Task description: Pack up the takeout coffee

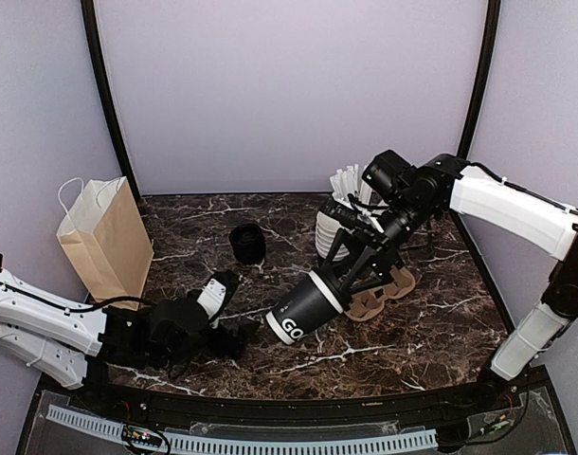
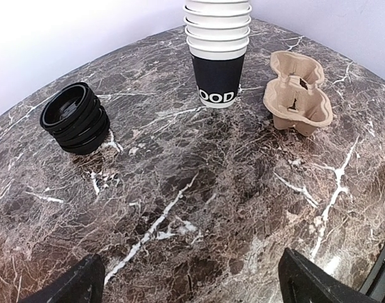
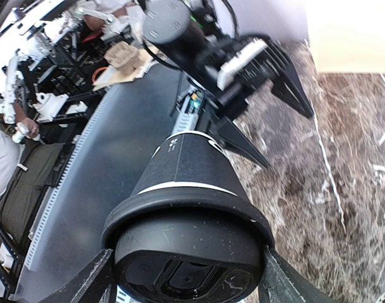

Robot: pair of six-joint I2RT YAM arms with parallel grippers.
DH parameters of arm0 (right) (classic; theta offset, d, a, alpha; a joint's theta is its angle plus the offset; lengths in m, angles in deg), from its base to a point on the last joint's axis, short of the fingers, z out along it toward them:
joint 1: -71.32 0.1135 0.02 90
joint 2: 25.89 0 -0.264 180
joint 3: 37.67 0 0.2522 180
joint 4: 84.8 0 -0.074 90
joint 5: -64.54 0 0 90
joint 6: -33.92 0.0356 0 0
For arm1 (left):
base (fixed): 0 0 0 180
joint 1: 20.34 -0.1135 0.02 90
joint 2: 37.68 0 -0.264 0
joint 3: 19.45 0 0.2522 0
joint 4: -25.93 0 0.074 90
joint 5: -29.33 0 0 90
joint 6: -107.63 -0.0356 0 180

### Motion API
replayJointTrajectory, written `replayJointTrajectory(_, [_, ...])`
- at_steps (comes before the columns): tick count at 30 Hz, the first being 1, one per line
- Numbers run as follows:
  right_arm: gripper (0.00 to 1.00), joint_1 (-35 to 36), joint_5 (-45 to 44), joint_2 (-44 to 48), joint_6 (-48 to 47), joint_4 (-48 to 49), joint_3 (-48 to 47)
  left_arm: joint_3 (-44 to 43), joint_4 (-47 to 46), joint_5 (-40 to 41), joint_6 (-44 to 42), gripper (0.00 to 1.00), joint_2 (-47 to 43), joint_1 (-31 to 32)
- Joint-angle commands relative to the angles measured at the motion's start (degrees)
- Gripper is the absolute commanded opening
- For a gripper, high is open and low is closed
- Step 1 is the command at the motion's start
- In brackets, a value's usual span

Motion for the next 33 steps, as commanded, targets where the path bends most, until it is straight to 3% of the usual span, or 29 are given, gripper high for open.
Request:
replayJointTrajectory(1, [0.73, 0.57, 6.08, 1.71, -1.44, -2.13, -2.96, 0.96, -1.56, 2.27, 0.76, 0.99, 0.17, 0.17])
replayJointTrajectory(7, [0.73, 1.04, 1.63, 2.08, -1.32, -2.59, -3.54, 1.51, -1.65, 4.68, 3.34, 0.99, 0.55, 0.00])
replayJointTrajectory(14, [0.72, 3.32, -21.60, 2.84, 0.85, 1.88, -2.99, 0.14, 6.14, -6.75, 16.02, 0.99, -0.47, -8.68])
replayJointTrajectory(24, [0.71, 11.35, -48.58, -2.54, -1.13, -3.66, -6.17, -1.11, 9.34, -6.55, 14.77, 0.99, -3.36, -9.58])
replayJointTrajectory(33, [0.74, 18.08, -57.15, -7.39, 0.61, -6.50, -6.03, -4.10, 10.60, -5.86, 13.59, 0.99, -1.09, -9.59])
